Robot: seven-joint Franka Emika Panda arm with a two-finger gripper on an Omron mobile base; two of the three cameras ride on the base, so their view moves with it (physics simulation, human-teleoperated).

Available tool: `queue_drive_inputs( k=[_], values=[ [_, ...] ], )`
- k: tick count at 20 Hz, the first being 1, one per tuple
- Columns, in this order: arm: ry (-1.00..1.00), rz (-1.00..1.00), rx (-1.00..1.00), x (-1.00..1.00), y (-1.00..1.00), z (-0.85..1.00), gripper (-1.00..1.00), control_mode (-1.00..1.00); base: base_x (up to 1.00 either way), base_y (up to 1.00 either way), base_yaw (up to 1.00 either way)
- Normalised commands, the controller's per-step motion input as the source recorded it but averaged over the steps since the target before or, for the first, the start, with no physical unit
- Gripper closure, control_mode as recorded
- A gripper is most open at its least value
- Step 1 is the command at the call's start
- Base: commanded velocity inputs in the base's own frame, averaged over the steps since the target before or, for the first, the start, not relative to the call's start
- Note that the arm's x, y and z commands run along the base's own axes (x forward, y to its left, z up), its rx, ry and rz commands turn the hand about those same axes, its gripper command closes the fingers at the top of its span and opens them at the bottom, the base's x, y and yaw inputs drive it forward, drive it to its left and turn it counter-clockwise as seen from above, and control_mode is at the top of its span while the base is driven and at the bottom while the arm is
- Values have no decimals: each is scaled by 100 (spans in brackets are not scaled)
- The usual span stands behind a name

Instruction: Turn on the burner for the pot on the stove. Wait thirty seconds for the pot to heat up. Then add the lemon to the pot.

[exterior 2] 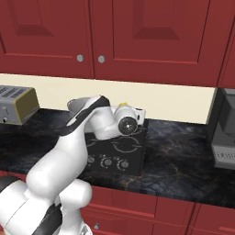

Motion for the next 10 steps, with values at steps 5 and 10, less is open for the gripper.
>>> queue_drive_inputs(
  k=[5,10],
  values=[
    [1,4,0,-7,42,4,100,-100,0,0,0],
    [-4,3,0,-3,45,2,100,-100,0,0,0]
  ],
)
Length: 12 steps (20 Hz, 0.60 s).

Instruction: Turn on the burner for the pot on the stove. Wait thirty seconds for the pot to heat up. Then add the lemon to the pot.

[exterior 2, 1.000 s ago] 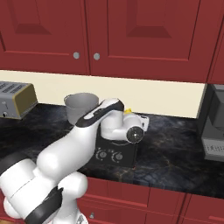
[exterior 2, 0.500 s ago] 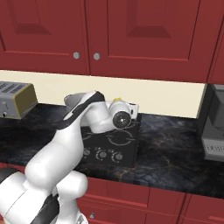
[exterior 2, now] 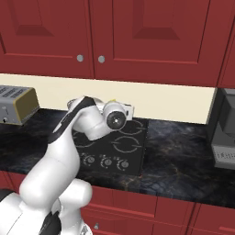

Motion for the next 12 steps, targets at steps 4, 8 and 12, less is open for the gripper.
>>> queue_drive_inputs(
  k=[4,8,12],
  values=[
    [-3,2,0,0,44,20,100,-100,0,0,0],
    [0,3,0,0,51,2,100,-100,0,0,0],
    [1,4,0,0,50,0,100,-100,0,0,0]
  ],
)
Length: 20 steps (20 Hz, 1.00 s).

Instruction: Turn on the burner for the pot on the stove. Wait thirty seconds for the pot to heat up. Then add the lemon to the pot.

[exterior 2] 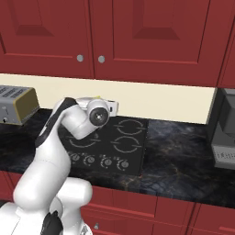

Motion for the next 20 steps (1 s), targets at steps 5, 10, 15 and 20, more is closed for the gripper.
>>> queue_drive_inputs(
  k=[5,10,15,20],
  values=[
    [8,4,0,0,51,0,100,-100,0,0,0],
    [5,4,0,8,45,0,100,-100,0,0,0],
    [0,2,1,22,25,-2,100,-100,0,0,0],
    [0,0,3,28,11,-16,100,-100,0,0,0]
  ],
)
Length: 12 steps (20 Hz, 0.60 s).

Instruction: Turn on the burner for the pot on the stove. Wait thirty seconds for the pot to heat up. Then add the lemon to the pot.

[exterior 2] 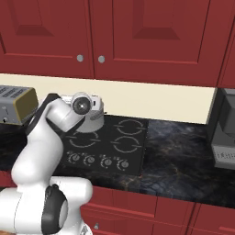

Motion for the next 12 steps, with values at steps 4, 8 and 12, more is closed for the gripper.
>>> queue_drive_inputs(
  k=[4,8,12],
  values=[
    [0,0,3,26,12,-23,100,-100,0,0,0],
    [0,0,2,26,14,-18,100,-100,0,0,0],
    [1,-1,0,14,13,-11,100,-100,0,0,0]
  ],
)
